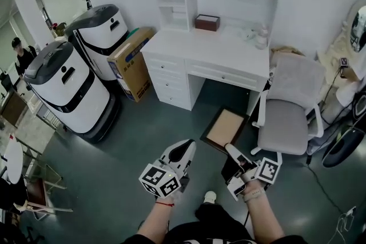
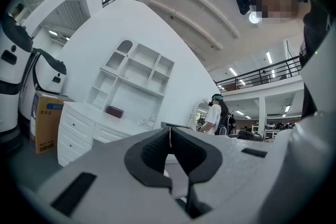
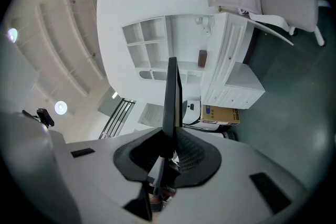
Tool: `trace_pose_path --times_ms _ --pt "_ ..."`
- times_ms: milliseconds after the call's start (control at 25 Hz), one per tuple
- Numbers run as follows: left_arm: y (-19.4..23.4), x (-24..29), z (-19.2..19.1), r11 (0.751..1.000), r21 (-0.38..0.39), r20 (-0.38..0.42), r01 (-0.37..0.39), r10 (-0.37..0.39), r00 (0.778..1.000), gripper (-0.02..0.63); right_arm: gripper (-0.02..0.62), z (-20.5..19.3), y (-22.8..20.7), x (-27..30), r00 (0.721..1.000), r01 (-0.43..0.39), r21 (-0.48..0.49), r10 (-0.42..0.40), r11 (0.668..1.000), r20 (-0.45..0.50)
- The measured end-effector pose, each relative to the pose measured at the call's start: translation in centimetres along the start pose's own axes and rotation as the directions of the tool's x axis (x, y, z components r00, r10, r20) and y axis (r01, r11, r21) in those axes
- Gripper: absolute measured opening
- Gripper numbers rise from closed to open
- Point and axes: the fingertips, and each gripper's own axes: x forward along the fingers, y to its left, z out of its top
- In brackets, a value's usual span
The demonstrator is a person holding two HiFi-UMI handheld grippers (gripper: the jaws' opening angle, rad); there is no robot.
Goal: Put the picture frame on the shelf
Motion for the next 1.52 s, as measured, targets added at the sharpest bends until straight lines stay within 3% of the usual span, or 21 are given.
trace_pose_path --times_ms 320,600,960,1520 --pt "4.1 6.4 0.6 1.000 -0.012 -0.002 -0.001 0.001 1.000 0.015 0.069 5.5 -1.8 4.5 1.000 -0.020 -0.010 0.020 1.000 -0.019" --pt "5.9 13.0 1.9 0.999 -0.012 0.023 0.039 -0.039 0.999 0.015 0.069 11.5 -2.6 7.0 1.000 -0.019 -0.029 0.019 0.999 0.008" --pt "7.9 18.3 1.3 0.998 -0.027 -0.009 0.060 -0.060 0.998 0.015 0.069 16.8 -4.6 8.3 0.997 0.001 0.011 -0.002 1.000 0.075" --pt "15.0 31.6 4.1 0.984 -0.036 -0.026 0.174 -0.175 0.984 0.015 0.069 27.9 -7.6 16.7 0.986 0.025 -0.001 -0.025 1.000 0.167"
